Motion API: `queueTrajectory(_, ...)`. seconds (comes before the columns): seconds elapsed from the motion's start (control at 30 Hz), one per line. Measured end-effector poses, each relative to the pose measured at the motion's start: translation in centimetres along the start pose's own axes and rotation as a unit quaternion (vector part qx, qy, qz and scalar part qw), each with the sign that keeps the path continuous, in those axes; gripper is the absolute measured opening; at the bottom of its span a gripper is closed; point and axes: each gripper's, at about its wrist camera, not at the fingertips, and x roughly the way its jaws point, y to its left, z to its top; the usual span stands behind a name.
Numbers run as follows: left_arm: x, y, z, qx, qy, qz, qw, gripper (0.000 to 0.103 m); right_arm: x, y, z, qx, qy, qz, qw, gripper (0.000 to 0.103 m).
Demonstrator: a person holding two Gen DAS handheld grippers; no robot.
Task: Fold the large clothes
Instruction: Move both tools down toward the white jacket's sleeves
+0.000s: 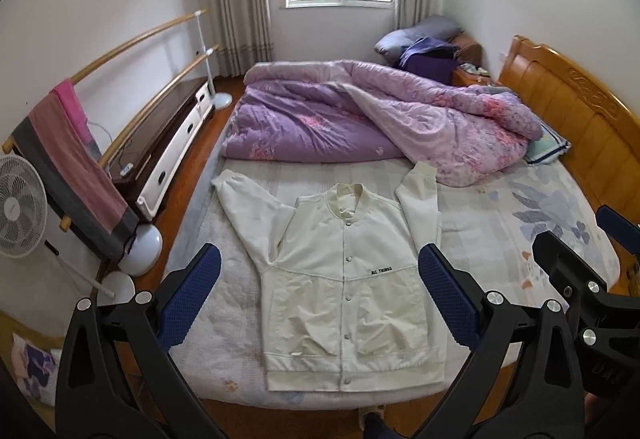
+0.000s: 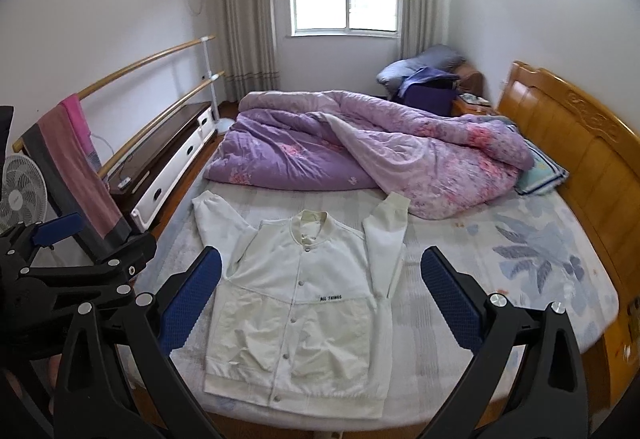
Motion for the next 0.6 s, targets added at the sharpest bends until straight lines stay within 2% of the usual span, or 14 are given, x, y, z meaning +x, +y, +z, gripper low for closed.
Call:
queueTrajectory(0.1,3.0,-0.9,1.7,-0.022,0.021,0.001,0.9995,0.099,2.7,-1.4,1.4,-0.016,0.011,0.017,1.0,0.096)
queueTrajectory(0.3,8.8,-1.4,3.3,-0.035,0.053,0.031,0.9975,0.099,9.1,-2.9,2.6,-0.032,0.055,0.04,0.997,0.096)
queueTrajectory(0.6,18.0,1.6,4.2,-0.042,0.106,0.047,0.9924,0.099,18.2,-0.4,3.1,-0.037,0.102,0.043,0.993,0.096)
